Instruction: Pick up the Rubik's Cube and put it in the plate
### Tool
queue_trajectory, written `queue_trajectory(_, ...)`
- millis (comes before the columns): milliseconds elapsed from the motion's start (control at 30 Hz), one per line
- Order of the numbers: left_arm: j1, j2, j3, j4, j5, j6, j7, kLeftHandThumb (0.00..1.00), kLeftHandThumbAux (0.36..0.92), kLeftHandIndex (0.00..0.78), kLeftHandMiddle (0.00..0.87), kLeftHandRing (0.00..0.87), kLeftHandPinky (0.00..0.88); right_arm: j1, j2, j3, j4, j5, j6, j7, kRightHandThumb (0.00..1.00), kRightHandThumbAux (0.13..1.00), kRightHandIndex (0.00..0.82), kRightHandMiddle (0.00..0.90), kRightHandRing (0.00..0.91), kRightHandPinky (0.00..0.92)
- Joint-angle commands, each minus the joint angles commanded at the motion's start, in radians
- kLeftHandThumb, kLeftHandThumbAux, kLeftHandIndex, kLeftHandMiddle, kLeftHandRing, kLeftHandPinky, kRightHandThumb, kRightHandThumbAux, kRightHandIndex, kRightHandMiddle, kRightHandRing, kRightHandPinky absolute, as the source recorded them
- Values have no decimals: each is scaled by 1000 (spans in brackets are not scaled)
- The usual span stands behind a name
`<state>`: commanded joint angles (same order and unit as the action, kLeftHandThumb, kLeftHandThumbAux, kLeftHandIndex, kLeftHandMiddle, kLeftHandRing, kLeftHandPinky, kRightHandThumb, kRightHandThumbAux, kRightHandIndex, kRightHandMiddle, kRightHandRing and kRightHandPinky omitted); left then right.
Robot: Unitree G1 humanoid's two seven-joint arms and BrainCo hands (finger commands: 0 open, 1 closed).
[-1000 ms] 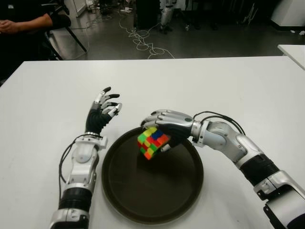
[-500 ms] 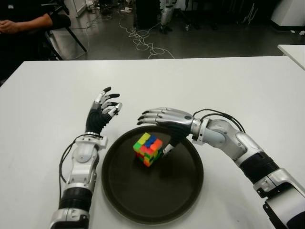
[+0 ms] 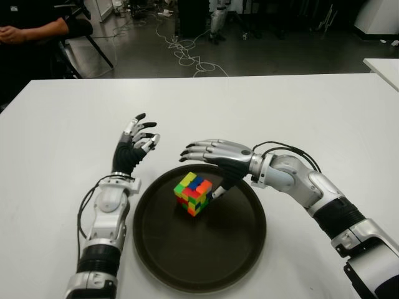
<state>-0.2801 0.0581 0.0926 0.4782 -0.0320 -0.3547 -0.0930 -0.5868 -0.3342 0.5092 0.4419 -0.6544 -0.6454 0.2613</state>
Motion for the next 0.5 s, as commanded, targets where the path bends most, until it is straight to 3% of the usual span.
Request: queue_trajectory(500,-4,-2,4,13,1,-18,7,381,663,105,271,368,475,-18,-23,-27,1,31,-16,6,0,680,19,34,0,0)
